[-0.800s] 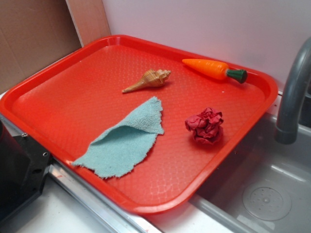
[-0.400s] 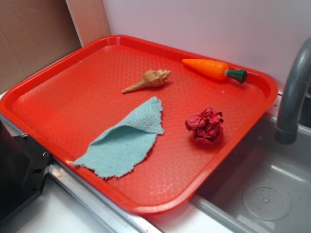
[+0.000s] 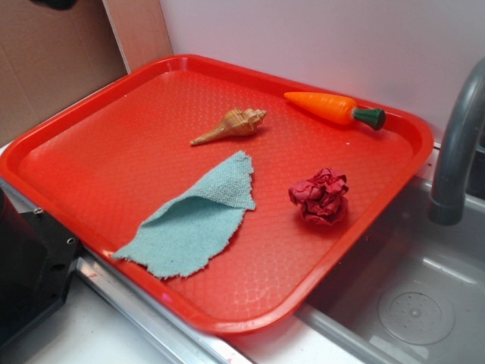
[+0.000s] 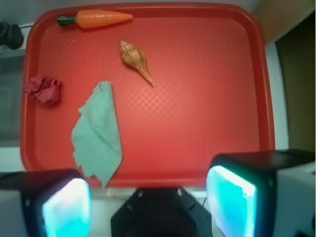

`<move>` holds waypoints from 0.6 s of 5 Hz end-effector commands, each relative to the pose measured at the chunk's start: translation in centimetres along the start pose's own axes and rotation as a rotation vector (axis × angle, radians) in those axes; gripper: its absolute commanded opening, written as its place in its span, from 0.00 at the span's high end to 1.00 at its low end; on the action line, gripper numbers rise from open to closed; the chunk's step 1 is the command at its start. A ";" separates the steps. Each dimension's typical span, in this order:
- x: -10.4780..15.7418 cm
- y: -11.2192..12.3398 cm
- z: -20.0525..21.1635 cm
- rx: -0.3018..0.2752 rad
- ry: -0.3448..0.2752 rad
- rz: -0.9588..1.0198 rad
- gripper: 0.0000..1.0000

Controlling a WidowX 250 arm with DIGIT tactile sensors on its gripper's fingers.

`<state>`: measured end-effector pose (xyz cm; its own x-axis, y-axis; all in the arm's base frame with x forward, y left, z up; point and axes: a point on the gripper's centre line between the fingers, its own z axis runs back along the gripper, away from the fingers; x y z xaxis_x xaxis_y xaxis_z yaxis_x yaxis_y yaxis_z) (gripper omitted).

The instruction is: Grab the shell.

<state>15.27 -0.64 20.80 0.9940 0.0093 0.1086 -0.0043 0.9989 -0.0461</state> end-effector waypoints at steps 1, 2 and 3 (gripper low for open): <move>3.1 0.7 -2.1 -0.021 -0.092 -0.099 0.00; 4.8 1.1 -3.7 -0.046 -0.137 -0.178 0.00; 6.9 1.0 -6.1 -0.038 -0.148 -0.242 0.00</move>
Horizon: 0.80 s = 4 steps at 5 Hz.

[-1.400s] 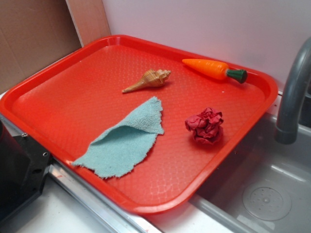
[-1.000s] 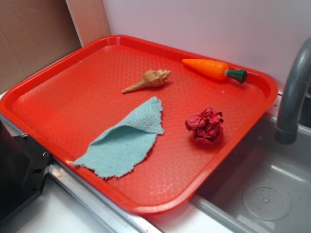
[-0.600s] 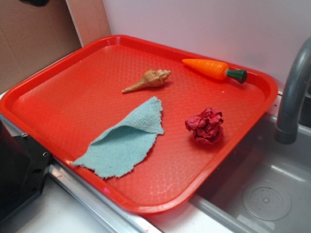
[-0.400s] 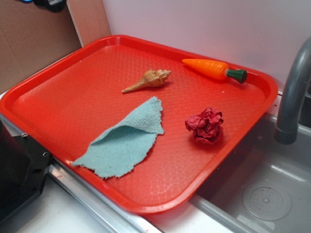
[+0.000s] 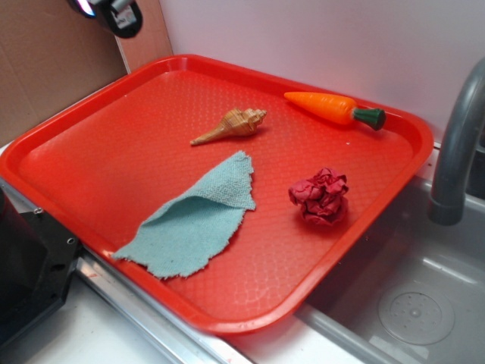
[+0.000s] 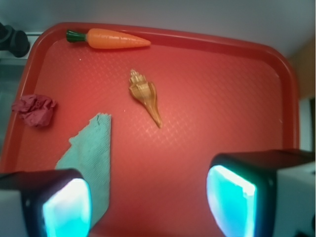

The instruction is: Grab the shell.

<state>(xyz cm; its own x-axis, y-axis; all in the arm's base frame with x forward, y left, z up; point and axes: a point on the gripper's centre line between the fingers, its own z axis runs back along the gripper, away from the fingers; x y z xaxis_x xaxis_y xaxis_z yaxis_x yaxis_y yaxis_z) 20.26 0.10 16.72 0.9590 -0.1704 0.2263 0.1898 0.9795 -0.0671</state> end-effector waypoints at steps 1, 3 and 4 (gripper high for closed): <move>3.4 1.3 -4.9 -0.016 -0.028 -0.104 0.00; 2.9 0.1 -9.2 -0.057 0.028 -0.214 0.00; 3.1 -0.3 -11.1 -0.028 0.058 -0.212 0.00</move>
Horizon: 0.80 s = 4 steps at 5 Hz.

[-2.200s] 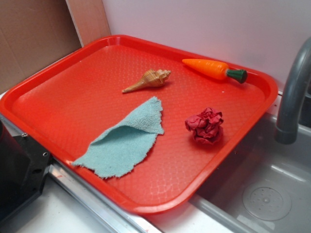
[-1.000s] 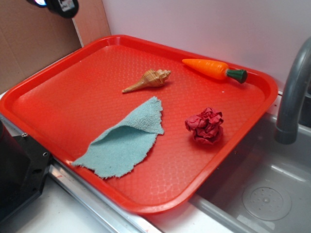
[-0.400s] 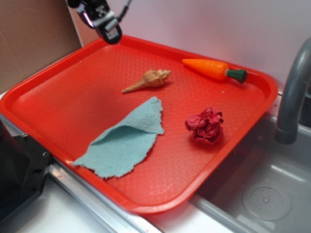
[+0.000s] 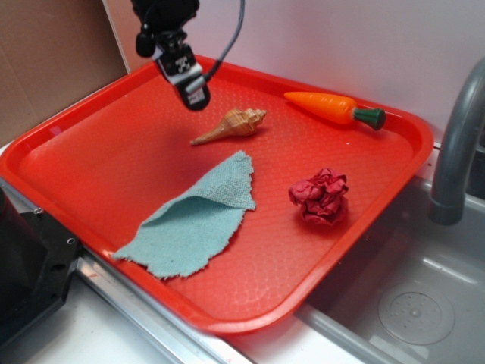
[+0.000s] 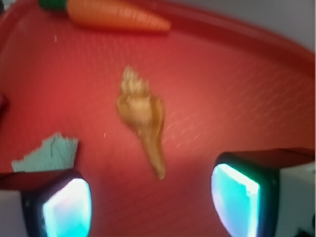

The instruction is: Grab the shell.

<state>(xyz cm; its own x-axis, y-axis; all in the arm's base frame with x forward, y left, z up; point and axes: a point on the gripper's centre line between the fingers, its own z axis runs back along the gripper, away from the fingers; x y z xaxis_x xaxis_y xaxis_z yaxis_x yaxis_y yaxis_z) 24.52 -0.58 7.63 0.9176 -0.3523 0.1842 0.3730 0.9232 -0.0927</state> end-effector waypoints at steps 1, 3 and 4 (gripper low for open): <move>1.5 -0.9 -2.9 0.067 0.043 -0.018 0.00; 2.5 0.1 -4.8 0.053 0.075 0.006 0.00; 2.9 0.4 -5.6 0.046 0.083 0.014 0.02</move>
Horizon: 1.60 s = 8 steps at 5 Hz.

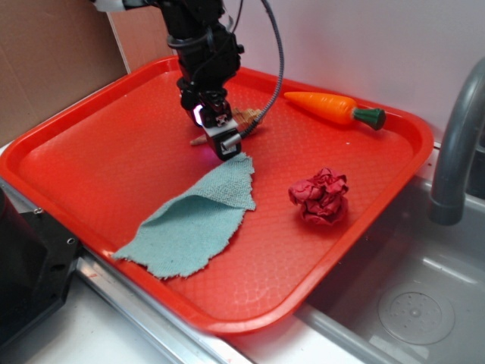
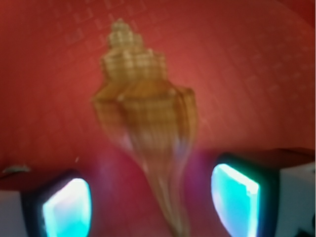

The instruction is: Grab the shell.

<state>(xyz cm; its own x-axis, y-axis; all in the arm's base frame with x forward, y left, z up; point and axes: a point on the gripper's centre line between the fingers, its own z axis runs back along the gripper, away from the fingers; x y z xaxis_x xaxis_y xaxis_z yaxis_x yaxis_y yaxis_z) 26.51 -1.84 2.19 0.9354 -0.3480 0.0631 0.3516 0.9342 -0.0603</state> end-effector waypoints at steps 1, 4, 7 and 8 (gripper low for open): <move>2.2 0.4 0.1 0.010 -0.042 -0.003 1.00; -2.5 -0.3 7.6 0.016 0.036 0.201 1.00; -8.9 -5.0 17.5 0.004 0.154 0.484 1.00; -10.5 -5.9 18.6 0.069 0.123 0.511 1.00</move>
<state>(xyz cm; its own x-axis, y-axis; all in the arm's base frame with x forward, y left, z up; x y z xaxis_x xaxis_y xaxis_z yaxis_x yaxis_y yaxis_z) 13.36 -0.92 19.88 0.9838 0.1550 -0.0899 -0.1546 0.9879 0.0119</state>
